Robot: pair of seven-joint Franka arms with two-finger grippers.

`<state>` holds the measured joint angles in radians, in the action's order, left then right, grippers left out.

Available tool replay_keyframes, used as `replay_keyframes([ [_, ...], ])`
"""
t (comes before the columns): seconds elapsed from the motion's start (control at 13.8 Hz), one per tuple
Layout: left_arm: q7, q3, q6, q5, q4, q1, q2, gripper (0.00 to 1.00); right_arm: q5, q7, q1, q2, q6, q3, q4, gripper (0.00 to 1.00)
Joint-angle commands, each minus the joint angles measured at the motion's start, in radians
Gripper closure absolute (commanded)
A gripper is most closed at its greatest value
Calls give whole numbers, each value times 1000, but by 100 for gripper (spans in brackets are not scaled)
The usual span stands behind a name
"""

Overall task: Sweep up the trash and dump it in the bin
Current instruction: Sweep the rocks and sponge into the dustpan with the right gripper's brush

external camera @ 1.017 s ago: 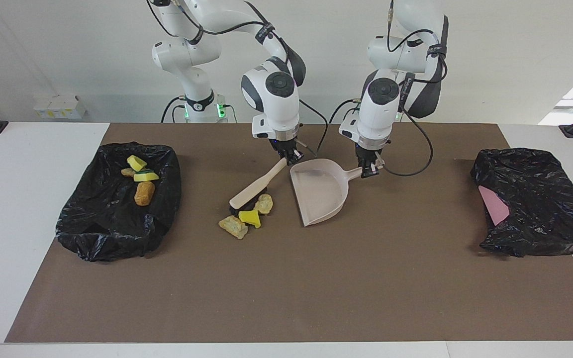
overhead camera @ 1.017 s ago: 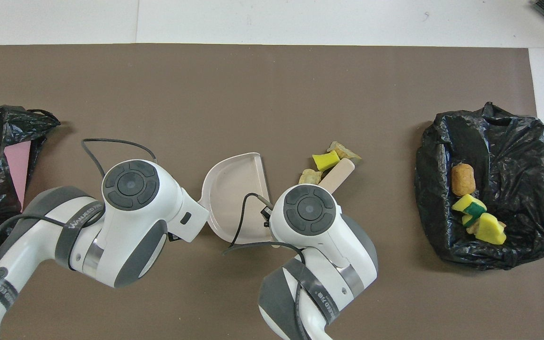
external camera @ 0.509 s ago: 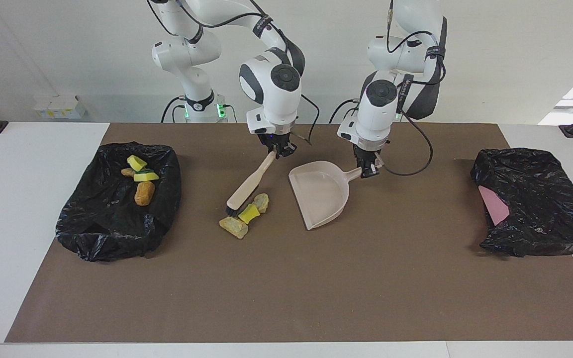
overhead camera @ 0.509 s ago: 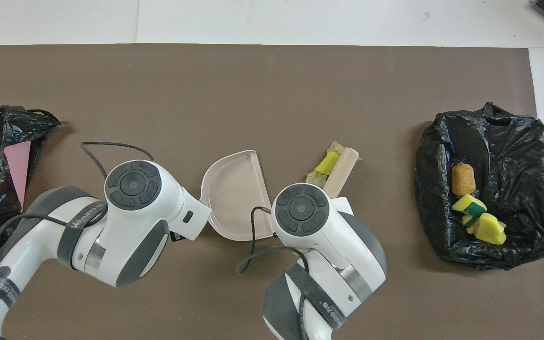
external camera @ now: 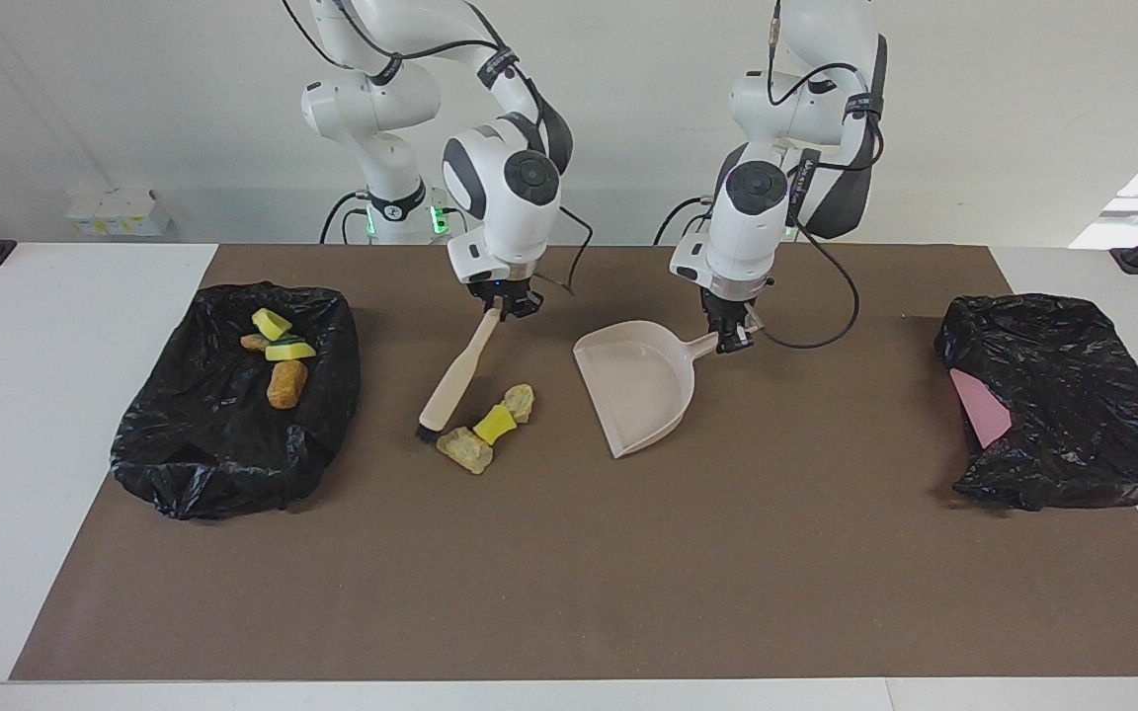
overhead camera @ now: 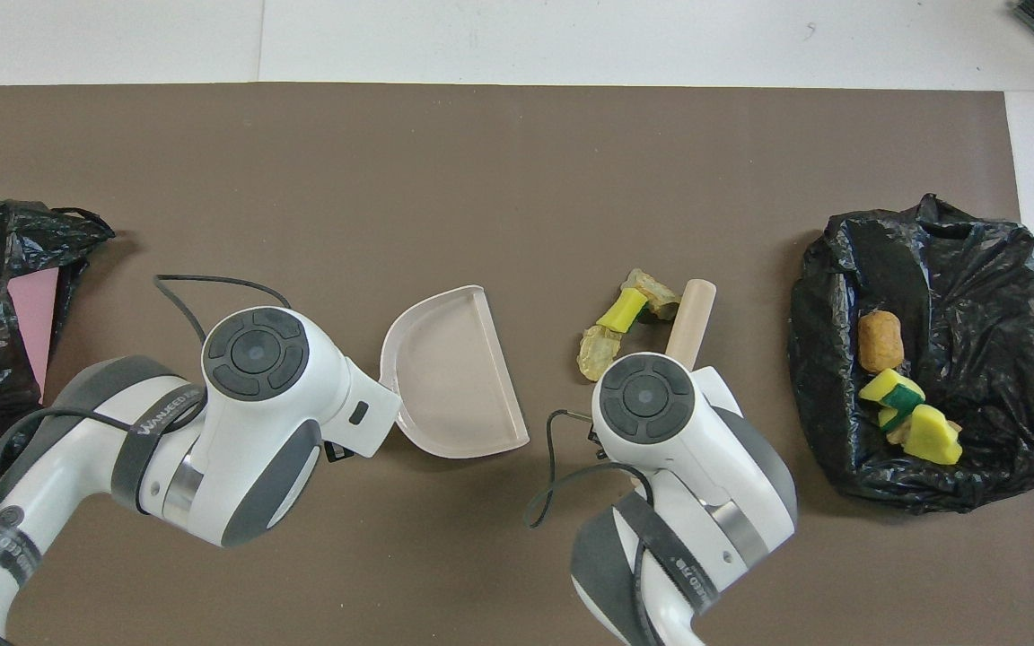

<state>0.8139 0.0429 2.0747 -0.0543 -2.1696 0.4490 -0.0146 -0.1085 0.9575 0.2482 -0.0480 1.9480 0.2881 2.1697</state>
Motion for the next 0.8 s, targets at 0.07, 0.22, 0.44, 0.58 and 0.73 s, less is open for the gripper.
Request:
replay_keyframes([
  [0.07, -38, -9, 16, -18, -35, 13, 28, 100, -16, -222, -87, 30, 64, 14, 44, 100],
  [0.22, -59, -8, 16, -18, -36, 16, 28, 100, 6, -355, -90, 28, 84, 14, 45, 100],
  [0.44, -65, -9, 21, -18, -53, 26, 36, 100, 94, -450, -64, 8, 92, 17, 42, 100],
  [0.58, -68, -8, 25, -18, -56, 33, 24, 100, 147, -503, -15, -22, 97, 17, 18, 100],
  [0.73, -85, -9, 50, -18, -62, 51, 15, 100, 225, -534, 32, -65, 124, 17, -13, 100],
])
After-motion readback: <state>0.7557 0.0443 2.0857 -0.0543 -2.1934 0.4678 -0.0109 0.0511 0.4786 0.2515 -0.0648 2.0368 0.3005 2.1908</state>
